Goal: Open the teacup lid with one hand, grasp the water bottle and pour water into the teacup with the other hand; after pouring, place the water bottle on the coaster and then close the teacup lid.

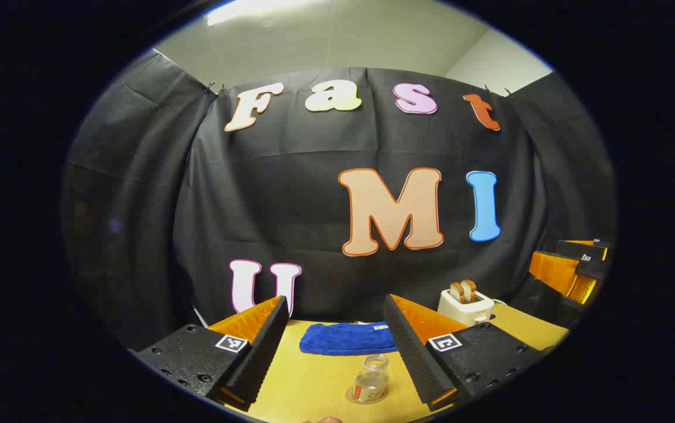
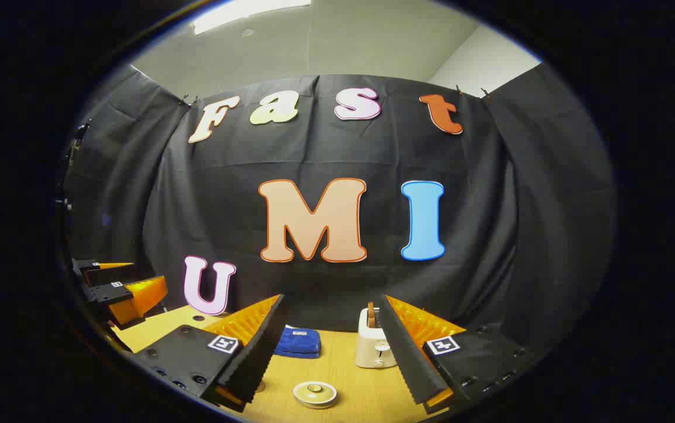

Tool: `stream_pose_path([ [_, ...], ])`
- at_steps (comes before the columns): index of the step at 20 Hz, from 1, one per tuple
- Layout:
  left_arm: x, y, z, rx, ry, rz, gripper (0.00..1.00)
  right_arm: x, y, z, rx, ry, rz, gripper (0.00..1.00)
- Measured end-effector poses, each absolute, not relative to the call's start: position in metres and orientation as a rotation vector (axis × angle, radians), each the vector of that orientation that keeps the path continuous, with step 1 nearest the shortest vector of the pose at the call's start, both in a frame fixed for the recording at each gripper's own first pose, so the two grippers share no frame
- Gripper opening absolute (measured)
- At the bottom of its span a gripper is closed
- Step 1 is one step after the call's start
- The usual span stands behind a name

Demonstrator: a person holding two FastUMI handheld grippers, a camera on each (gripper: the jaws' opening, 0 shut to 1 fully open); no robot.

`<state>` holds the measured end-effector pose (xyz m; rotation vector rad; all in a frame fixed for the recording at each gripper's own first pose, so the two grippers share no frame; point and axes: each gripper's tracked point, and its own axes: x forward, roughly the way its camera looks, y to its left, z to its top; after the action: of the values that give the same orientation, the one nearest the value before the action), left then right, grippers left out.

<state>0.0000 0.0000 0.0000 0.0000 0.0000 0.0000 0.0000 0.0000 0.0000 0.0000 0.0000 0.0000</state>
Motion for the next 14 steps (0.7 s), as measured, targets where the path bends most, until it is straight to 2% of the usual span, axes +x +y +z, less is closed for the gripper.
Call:
stream_pose_path([
  [2,0.002,0.008,0.003,0.004,-0.009,0.008,0.96,0.003,0.0,0.0,-0.015,-0.005,-0.01,0.94],
  [4,0.003,0.015,0.004,0.011,-0.016,0.024,0.96,0.005,0.002,-0.001,-0.023,-0.005,-0.018,1.0],
  [7,0.003,0.022,0.0,0.019,-0.005,0.037,0.95,0.007,0.004,-0.006,-0.025,0.007,-0.018,1.0],
  [8,0.003,0.019,-0.001,0.008,-0.004,0.028,0.96,0.006,0.005,-0.008,-0.027,0.011,-0.018,0.94],
  [10,0.001,0.021,-0.001,-0.008,-0.007,0.025,0.96,0.007,0.007,-0.009,-0.03,0.014,-0.016,0.94],
  [12,0.002,0.022,-0.003,-0.011,-0.005,0.024,0.95,0.006,0.009,-0.011,-0.038,0.019,-0.013,0.99],
  [13,0.001,0.022,-0.003,-0.013,-0.004,0.023,0.95,0.007,0.01,-0.013,-0.041,0.021,-0.01,0.94],
  [14,0.001,0.022,-0.004,-0.015,-0.004,0.022,0.95,0.006,0.011,-0.014,-0.042,0.023,-0.007,0.94],
])
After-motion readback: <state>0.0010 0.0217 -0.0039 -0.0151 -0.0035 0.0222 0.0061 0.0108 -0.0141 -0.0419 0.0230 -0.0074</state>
